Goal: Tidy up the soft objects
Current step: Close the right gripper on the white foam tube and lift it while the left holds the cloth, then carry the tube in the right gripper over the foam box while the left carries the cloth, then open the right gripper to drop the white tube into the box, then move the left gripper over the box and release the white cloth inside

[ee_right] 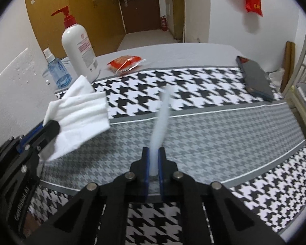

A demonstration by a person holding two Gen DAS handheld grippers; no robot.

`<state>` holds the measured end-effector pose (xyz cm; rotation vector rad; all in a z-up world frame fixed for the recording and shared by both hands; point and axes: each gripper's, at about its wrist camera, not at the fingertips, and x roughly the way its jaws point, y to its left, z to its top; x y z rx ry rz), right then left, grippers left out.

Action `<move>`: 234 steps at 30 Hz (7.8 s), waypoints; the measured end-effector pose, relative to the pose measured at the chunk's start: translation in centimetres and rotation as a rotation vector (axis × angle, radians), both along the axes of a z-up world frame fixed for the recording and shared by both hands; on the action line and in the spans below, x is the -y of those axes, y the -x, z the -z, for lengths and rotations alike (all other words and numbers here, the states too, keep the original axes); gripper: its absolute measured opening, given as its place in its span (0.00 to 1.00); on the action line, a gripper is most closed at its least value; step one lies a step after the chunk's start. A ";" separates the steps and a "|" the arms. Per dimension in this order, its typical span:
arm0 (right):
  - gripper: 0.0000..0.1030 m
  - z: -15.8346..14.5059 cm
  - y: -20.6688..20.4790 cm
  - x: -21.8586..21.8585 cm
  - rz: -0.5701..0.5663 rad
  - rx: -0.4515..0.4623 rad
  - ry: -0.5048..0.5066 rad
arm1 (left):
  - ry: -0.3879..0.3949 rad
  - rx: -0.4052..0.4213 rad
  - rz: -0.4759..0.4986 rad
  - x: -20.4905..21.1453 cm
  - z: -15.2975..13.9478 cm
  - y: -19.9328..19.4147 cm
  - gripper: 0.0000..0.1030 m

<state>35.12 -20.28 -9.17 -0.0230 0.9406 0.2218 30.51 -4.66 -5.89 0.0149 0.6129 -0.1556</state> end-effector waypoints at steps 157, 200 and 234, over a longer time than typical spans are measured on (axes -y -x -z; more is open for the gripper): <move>0.22 -12.8 7.8 -20.4 -0.404 0.335 -0.140 | 0.009 0.305 -0.497 -22.5 -8.0 18.8 0.08; 0.83 -13.8 9.8 -10.2 -0.272 0.489 -0.183 | 0.004 0.326 -0.336 -17.0 -11.6 12.2 0.08; 0.83 -11.8 9.6 -3.4 -0.142 0.496 -0.173 | -0.043 0.214 -0.257 -12.3 -10.2 3.8 0.09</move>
